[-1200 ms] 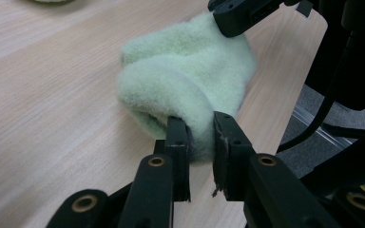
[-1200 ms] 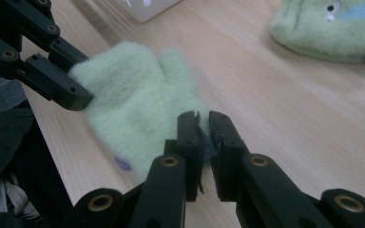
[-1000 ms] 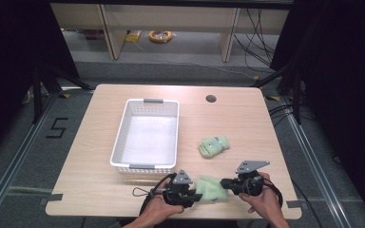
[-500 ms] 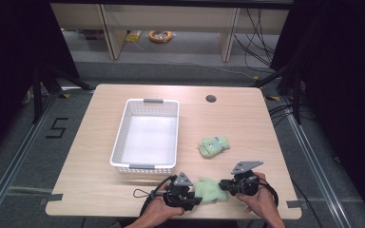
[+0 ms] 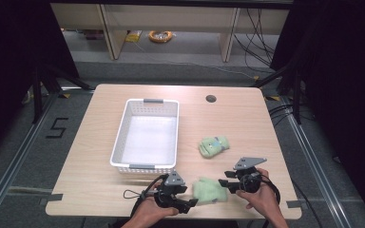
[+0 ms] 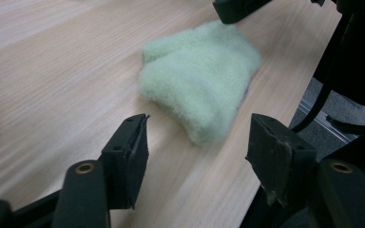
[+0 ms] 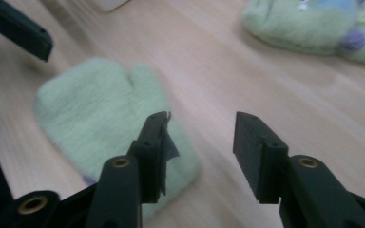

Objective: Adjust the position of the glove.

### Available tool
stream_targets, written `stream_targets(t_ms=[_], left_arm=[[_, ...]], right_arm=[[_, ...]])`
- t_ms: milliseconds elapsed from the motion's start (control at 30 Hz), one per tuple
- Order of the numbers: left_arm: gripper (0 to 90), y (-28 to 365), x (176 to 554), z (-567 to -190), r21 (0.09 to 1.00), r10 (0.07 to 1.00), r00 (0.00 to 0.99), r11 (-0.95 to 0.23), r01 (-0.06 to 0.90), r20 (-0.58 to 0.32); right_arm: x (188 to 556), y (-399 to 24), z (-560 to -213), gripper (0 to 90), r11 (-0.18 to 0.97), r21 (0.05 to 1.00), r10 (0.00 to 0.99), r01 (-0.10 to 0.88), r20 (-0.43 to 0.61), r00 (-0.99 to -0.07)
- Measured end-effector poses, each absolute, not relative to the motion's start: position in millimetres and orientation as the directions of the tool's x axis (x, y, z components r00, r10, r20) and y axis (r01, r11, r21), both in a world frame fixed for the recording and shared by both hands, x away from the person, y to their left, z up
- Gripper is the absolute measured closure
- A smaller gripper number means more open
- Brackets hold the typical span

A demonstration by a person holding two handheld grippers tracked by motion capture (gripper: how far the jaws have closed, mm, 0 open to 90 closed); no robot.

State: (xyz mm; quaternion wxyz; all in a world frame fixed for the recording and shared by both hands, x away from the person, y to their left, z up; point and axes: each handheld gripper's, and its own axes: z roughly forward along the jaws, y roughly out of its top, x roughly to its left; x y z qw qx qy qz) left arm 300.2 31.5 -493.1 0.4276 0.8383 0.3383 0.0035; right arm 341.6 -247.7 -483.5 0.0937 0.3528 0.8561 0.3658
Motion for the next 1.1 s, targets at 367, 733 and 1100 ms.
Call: stream_targets(t_ms=[367,733,1100], left_arm=[[30.4,52,289,-491,0.734,0.601,0.747,-0.366,0.572,-0.282],[27.8,72,284,-501,0.722,0.632,0.733,-0.383,0.577,-0.251],[27.5,72,284,-503,0.735,0.629,0.747,-0.400,0.548,-0.215]], right_arm=[[388,-251,-463,52.8,0.479,0.717,0.727,0.507,-0.001,-0.686],[429,-244,-462,52.3,0.459,0.709,0.745,0.535,0.020,-0.666],[457,-228,-475,54.9,0.461,0.686,0.760,0.563,0.021,-0.649]])
